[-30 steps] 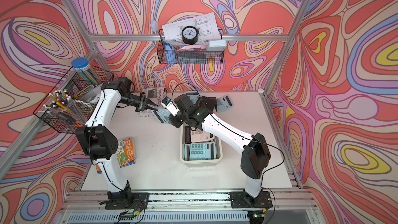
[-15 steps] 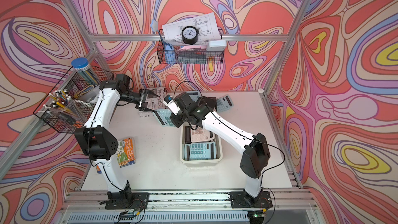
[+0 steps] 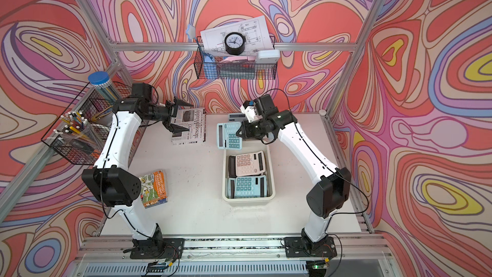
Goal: Put the calculator in the storage box
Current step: Place the calculator in the storage box.
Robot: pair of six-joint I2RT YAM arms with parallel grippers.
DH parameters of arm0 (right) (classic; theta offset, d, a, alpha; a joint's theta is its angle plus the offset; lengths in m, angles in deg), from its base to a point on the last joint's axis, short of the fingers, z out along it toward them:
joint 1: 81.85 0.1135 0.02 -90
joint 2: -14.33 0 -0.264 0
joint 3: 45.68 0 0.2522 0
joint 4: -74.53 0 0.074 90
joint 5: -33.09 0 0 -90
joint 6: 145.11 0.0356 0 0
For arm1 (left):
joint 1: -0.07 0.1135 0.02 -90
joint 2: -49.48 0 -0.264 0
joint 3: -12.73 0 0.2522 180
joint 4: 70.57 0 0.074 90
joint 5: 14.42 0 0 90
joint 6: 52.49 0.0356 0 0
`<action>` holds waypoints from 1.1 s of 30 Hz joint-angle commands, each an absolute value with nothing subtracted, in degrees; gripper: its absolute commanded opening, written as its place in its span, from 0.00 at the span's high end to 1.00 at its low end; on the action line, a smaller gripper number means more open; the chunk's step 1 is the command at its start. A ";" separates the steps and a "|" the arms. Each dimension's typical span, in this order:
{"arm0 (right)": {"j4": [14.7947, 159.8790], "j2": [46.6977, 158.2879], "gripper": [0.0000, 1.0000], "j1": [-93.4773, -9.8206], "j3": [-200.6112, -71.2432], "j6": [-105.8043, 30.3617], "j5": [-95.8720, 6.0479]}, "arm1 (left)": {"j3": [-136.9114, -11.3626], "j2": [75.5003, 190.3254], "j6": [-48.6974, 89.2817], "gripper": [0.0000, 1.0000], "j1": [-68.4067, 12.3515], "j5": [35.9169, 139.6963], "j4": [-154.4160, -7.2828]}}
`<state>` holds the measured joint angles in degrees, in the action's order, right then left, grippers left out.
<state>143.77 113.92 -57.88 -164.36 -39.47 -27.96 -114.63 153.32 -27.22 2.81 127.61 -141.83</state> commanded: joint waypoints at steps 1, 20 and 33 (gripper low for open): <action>148.79 110.58 1.00 -60.08 -162.33 -36.55 -18.58 | -110.08 150.12 -26.64 0.01 2.13 125.45 -134.88; 157.28 113.58 1.00 -67.96 -153.99 -39.98 -11.21 | -98.41 146.95 -23.81 0.01 -3.41 123.26 -129.29; 149.17 118.38 1.00 -67.88 -152.01 -37.44 -14.29 | -95.58 145.99 -24.06 0.02 -5.06 119.83 -128.33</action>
<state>152.97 118.07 -67.63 -152.69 -38.18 -15.92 -97.52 147.96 -23.33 -4.53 120.64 -130.59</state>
